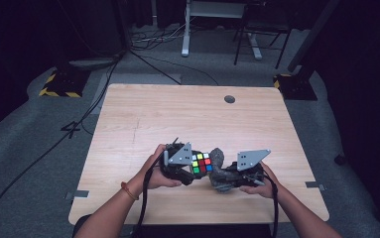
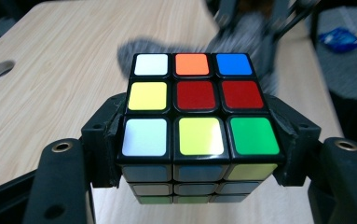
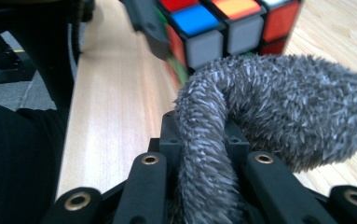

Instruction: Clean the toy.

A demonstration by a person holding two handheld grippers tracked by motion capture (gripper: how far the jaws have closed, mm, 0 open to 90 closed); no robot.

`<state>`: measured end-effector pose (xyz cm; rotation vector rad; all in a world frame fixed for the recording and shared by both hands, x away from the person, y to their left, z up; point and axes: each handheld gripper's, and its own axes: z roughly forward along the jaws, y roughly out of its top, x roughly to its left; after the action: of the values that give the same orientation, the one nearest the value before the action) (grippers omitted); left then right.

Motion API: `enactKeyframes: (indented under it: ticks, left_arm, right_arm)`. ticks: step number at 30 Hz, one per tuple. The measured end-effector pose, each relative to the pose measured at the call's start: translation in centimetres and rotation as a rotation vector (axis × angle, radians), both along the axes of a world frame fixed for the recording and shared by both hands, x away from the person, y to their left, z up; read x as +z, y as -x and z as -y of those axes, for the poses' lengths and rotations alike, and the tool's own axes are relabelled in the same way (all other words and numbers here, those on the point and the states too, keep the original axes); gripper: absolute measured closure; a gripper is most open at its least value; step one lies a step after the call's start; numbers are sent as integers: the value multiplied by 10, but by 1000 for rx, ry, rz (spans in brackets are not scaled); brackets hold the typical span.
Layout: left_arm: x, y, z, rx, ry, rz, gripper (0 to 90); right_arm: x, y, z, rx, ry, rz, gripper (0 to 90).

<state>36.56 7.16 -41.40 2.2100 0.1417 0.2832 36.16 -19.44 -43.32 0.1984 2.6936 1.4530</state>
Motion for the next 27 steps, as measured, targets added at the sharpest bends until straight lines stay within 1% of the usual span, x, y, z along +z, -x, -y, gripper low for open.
enactKeyframes:
  ticks: [2, 3, 4, 5, 7, 9, 10, 11, 12, 13, 14, 16, 19, 22, 23, 25, 26, 27]
  left_arm:
    - [-2, -1, 0, 9, -23, 4, 334]
    - [-4, -2, 1, 7, -33, 5, 334]
    - [-6, -2, 2, 2, -32, -5, 334]
    - [-6, -1, 4, -5, -32, -12, 334]
    - [-7, 2, 8, -23, -39, -5, 334]
    - [-7, 5, 12, -44, -40, -13, 334]
    - [-7, 7, 14, -54, -44, -10, 334]
    - [-6, 9, 17, -55, -52, 3, 333]
    - [-5, 10, 19, -53, -50, 6, 333]
    - [-4, 11, 19, -52, -41, -1, 333]
    - [-3, 10, 18, -52, -29, 4, 332]
    - [2, 8, 14, -29, 2, 1, 333]
    - [4, 5, 9, -6, 14, 7, 332]
    - [4, 2, 3, 23, 29, 5, 332]
    - [4, 0, 1, 34, 30, 7, 333]
    - [2, -4, -2, 59, 13, 19, 333]
    - [2, -5, -3, 65, 5, 16, 332]
    - [1, -6, -4, 69, 6, 14, 332]
  right_arm:
    - [4, 1, 3, 18, -39, -6, 763]
    - [6, 1, 5, 18, -59, -4, 764]
    - [9, 2, 6, 14, -79, -2, 764]
    - [12, 2, 8, 4, -92, 12, 763]
    - [14, 3, 9, -24, -107, 31, 761]
    - [14, 2, 10, -73, -108, 49, 758]
    - [14, 1, 10, -100, -102, 56, 757]
    - [13, -1, 10, -112, -89, 56, 756]
    - [11, -2, 10, -117, -72, 59, 756]
    - [9, -3, 9, -121, -54, 52, 755]
    - [7, -4, 9, -119, -42, 44, 756]
    - [3, -5, 6, -107, 14, 31, 756]
    - [-1, -3, 1, -71, 53, 16, 756]
    - [-3, -5, 0, -48, 39, -28, 752]
    - [-3, -6, 1, -48, 32, -38, 752]
    - [-2, -7, 4, -51, 26, -42, 752]
    - [-1, -8, 6, -55, 23, -43, 752]
    - [0, -8, 7, -59, 19, -40, 752]
